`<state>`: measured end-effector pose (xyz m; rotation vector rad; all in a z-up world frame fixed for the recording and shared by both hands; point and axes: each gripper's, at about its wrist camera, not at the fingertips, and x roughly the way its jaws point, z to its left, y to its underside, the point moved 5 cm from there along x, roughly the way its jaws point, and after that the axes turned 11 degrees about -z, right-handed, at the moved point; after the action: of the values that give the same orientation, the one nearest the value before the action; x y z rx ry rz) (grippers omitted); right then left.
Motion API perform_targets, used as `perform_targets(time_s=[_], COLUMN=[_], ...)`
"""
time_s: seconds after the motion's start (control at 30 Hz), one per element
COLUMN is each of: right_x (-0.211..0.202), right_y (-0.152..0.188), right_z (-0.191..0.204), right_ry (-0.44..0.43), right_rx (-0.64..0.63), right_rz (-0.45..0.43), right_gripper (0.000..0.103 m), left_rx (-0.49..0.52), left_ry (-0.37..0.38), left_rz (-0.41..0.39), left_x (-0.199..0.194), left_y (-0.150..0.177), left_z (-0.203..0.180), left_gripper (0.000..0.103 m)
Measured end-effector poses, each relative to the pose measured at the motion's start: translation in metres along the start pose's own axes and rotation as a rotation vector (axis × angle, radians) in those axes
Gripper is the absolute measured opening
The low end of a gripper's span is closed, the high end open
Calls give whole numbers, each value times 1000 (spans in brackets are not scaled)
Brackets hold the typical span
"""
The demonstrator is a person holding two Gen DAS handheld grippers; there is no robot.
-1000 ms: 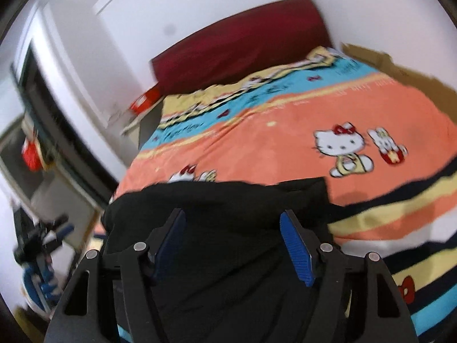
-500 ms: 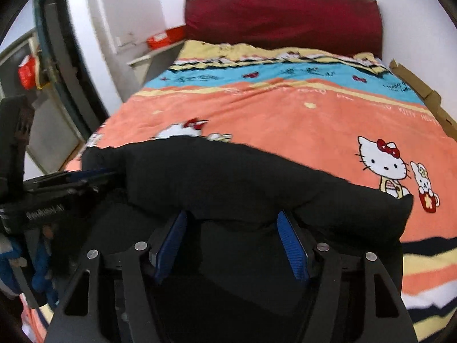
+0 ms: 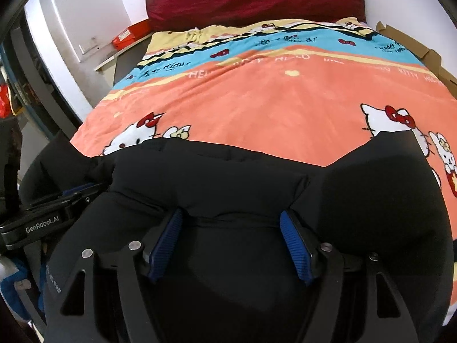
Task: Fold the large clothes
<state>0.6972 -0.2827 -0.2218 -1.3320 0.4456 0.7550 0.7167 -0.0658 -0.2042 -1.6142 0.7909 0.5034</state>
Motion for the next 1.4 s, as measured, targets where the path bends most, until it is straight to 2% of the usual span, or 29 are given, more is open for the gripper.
perform_targets(time_s=[0.1, 0.17, 0.33, 0.37, 0.47, 0.5, 0.57, 0.73, 0.9, 1.03, 1.07, 1.13, 1.2, 1.27, 1.33, 1.4], right_x=[-4, -19, -84, -90, -85, -78, -62, -41, -33, -50, -61, -84, -105, -112, -108, -100], right_y=[-1, -3, -2, 0, 13, 18, 26, 31, 32, 29, 28, 29, 34, 44, 56, 65], right_z=[4, 10, 2, -3, -27, -35, -48, -59, -67, -63, -61, -56, -51, -49, -51, -55], right_ry=[30, 40, 32, 36, 82, 94, 69, 52, 47, 121, 124, 117, 82, 47, 48, 46], right_rx=[-15, -28, -38, -39, -37, -16, 55, 100, 141, 121, 105, 74, 70, 83, 73, 79], right_rz=[20, 17, -79, -80, -41, -25, 5, -4, -8, 3, -13, -47, -73, -74, -66, -65], right_gripper=[70, 70, 71, 71, 71, 71, 73, 80, 81, 79, 75, 75, 75, 75, 75, 75], left_rx=[27, 35, 34, 42, 58, 37, -55, -42, -58, -91, -100, -89, -75, -71, -55, -102], left_ry=[-19, 8, -1, -32, -158, -169, -107, -108, -122, -122, -107, -95, -82, -74, -103, -95], left_rz=[2, -14, -96, -100, -40, -15, 17, -10, -16, -31, -51, -88, -86, -57, -39, -46], left_x=[-12, -31, -91, -98, -85, -77, -59, -40, -36, -60, -73, -99, -113, -113, -107, -98], left_y=[0, -1, -9, -9, 1, 6, 17, 20, 23, 17, 16, 17, 26, 40, 53, 64], left_z=[-2, -2, 30, 42, 74, 82, 95, 89, 91, 94, 96, 100, 106, 114, 123, 135], left_gripper=[56, 56, 56, 56, 56, 56, 57, 61, 63, 63, 62, 62, 62, 63, 63, 65])
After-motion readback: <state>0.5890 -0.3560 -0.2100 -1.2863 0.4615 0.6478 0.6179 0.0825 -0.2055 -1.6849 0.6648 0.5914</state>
